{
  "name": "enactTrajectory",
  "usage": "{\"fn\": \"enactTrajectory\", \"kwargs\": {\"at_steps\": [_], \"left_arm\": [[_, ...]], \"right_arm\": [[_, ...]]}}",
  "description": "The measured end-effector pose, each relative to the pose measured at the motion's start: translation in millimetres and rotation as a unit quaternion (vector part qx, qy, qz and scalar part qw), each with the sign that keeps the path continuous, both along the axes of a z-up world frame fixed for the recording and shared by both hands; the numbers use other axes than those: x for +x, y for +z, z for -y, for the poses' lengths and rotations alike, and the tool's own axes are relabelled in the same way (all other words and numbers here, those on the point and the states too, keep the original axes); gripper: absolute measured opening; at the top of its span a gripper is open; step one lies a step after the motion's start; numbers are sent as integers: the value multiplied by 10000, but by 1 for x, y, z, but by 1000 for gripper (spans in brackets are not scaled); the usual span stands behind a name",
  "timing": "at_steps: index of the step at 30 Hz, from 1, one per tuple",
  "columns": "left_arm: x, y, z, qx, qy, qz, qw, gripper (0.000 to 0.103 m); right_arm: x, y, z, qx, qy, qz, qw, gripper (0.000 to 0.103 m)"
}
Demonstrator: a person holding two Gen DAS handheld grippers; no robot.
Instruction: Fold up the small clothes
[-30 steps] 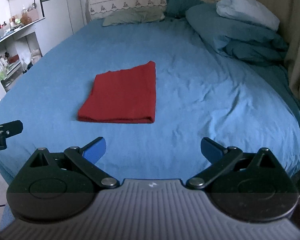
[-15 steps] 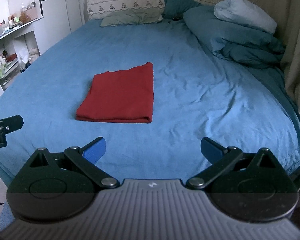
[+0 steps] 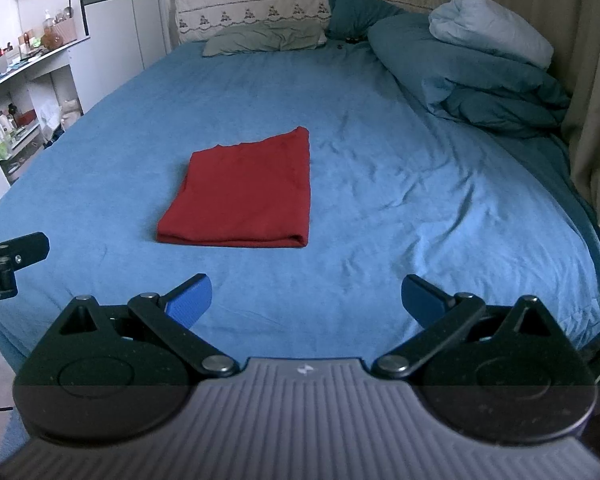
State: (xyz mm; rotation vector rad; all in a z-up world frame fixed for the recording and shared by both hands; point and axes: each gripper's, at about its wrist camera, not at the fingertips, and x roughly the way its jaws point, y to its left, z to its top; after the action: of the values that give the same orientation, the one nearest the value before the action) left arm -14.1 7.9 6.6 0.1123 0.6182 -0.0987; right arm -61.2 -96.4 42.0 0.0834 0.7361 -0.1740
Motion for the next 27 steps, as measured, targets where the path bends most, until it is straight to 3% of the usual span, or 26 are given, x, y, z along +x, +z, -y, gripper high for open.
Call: {"fn": "enactTrajectory", "kwargs": {"at_steps": [27], "left_arm": [[-1, 3, -4, 26, -23, 4, 10000, 103]], "right_arm": [[0, 0, -3, -10, -2, 6, 10000, 103]]}}
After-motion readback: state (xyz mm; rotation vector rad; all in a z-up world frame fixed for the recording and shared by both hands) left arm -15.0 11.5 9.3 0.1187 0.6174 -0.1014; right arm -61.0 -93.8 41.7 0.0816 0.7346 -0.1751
